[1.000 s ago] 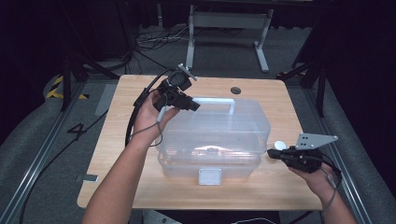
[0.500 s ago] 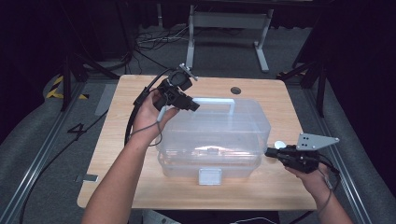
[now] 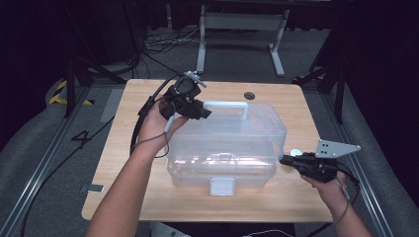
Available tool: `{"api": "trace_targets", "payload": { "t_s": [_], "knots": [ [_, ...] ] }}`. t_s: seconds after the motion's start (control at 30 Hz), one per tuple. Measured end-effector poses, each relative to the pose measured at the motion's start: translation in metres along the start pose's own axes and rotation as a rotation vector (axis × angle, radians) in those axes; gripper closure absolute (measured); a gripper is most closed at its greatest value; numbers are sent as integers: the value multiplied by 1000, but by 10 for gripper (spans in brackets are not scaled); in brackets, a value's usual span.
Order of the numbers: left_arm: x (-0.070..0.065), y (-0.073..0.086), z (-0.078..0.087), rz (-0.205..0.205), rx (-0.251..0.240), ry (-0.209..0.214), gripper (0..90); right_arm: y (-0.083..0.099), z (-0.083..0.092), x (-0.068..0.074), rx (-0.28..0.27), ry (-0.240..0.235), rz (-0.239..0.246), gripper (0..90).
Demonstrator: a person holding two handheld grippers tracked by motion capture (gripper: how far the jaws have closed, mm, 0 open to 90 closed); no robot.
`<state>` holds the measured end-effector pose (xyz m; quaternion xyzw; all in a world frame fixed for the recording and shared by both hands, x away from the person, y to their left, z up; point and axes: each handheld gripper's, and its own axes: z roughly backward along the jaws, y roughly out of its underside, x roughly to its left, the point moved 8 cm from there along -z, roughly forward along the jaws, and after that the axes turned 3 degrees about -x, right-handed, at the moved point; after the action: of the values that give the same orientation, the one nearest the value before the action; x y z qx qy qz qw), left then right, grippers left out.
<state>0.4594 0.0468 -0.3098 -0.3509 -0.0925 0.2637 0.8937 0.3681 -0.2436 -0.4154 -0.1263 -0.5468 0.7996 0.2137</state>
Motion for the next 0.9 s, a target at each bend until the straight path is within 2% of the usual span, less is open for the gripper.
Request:
{"api": "trace_targets", "payload": {
  "t_s": [0.07,0.1,0.2,0.43,0.67,0.73,0.77,0.8,0.9],
  "knots": [
    [0,-1,10,-2,-40,-18,621,0,-1,0,2,2,1,900],
    [0,-1,10,-2,-40,-18,624,0,-1,0,2,2,1,900],
    [0,-3,25,3,-82,-34,628,0,-1,0,-1,5,-1,900],
    [-8,1,51,8,-168,-40,671,-6,-1,-2,-12,24,-2,900],
    [-19,10,67,6,-183,-12,744,-16,-3,-7,-29,65,3,900],
    [-22,12,68,29,-202,19,757,-20,-3,-10,-42,83,0,900],
    [-22,12,68,29,-202,19,764,-20,-3,-10,-42,83,0,900],
    [-24,14,68,39,-197,43,764,-22,-3,-11,-46,93,6,900],
    [-26,17,70,42,-207,48,789,-28,-3,-13,-52,113,13,900]
  ]
}}
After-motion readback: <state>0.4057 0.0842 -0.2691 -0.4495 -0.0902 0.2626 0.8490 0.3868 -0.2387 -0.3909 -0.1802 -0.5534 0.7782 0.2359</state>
